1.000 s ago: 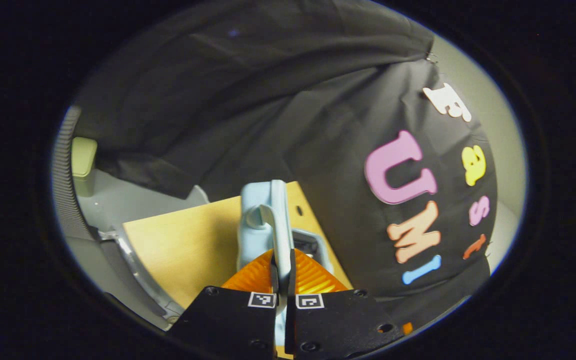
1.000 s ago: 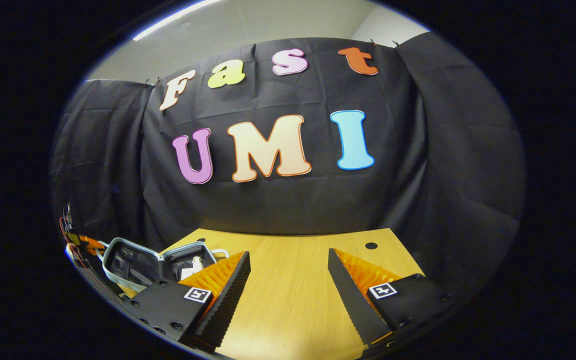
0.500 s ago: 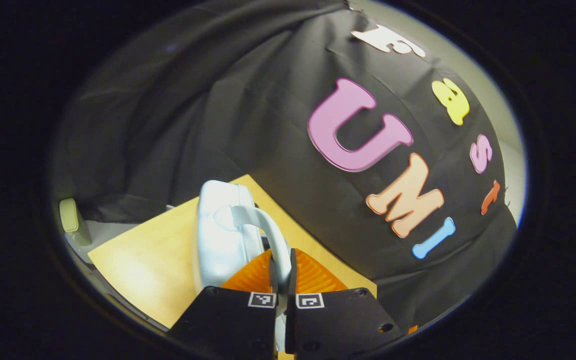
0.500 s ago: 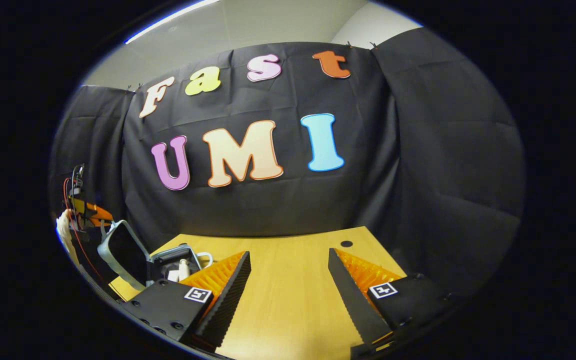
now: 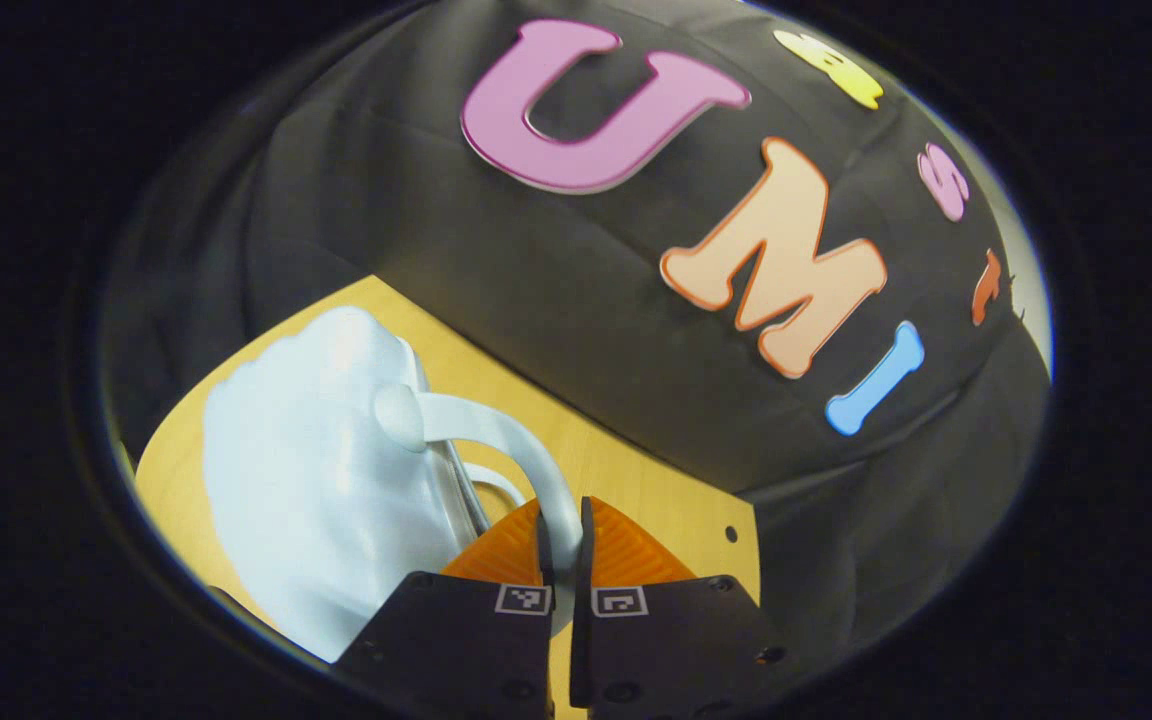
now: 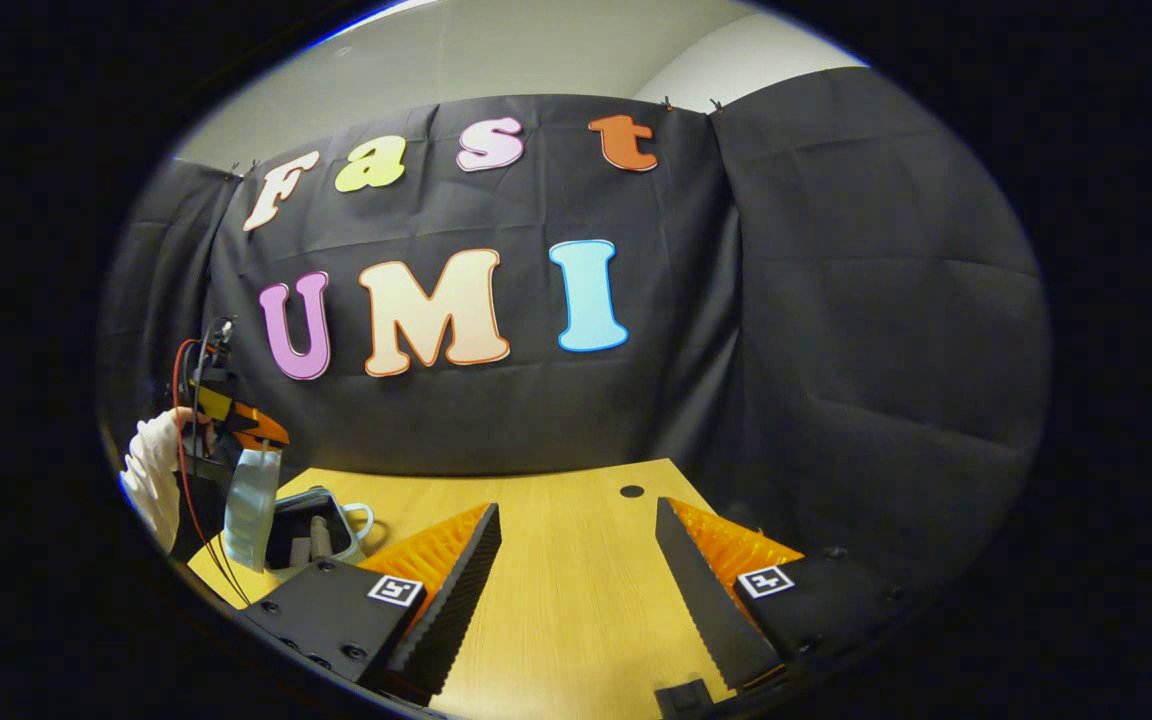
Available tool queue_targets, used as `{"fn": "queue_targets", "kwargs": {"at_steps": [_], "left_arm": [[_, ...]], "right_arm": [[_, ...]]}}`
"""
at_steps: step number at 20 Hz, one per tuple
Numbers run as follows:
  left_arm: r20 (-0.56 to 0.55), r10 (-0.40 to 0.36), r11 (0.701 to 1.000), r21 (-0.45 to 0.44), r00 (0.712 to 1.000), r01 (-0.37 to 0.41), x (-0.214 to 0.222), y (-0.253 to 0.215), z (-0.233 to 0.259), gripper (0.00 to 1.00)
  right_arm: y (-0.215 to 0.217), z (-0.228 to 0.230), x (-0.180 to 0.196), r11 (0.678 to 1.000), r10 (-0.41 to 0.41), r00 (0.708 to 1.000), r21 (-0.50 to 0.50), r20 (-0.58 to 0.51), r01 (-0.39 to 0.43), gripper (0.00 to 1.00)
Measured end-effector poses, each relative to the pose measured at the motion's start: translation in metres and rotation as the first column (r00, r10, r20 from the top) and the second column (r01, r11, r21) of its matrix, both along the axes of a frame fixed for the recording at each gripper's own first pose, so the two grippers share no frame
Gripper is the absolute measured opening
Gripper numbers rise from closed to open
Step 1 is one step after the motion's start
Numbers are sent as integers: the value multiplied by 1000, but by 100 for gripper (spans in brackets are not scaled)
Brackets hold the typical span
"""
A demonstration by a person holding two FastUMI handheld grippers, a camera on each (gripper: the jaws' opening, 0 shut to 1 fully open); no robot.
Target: First open the suitcase, pack the skin care products into it, and then close the suitcase.
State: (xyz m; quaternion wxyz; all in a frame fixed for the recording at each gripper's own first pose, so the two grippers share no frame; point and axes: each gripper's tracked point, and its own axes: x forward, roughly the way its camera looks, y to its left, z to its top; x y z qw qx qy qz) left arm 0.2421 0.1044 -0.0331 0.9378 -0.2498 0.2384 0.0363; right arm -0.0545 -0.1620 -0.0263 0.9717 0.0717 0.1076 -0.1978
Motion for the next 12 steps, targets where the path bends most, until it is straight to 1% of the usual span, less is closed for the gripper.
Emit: {"fn": "queue_targets", "kwargs": {"at_steps": [3, 4, 5, 6, 7, 8, 9, 10, 12], "left_arm": [[-113, -24, 999, 24, 993, 27, 32, -22, -54, 0], [-151, -34, 999, 26, 988, 38, 40, -29, -71, 1], [-188, -39, 999, 29, 981, 45, 46, -33, -87, 1], [-219, -38, 998, 38, 975, 47, 49, -36, -98, 5], [-243, -36, 998, 49, 969, 49, 52, -36, -108, 4], [-267, -34, 997, 55, 963, 50, 49, -35, -114, 6], [-282, -29, 997, 66, 959, 50, 48, -33, -116, 10], [-278, -23, 995, 84, 960, 48, 45, -31, -115, 11], [-234, 4, 994, 108, 972, 22, 39, -20, -94, 40]], "right_arm": [[4, -1, 3, 1000, -9, 1000, 18, 13, 9, 98], [5, -1, 3, 1000, -14, 1000, 27, 18, 13, 95], [6, -2, 4, 999, -16, 1000, 36, 25, 15, 98], [7, -2, 4, 999, -15, 999, 42, 30, 14, 98], [8, -3, 6, 999, -10, 999, 46, 31, 8, 95], [10, -5, 8, 999, -1, 1000, 48, 22, -1, 98], [12, -8, 8, 999, 10, 1000, 42, 13, -10, 98], [13, -9, 10, 999, 19, 1000, 31, 9, -19, 98], [19, -11, 16, 998, 50, 999, 33, 4, -51, 98]]}}
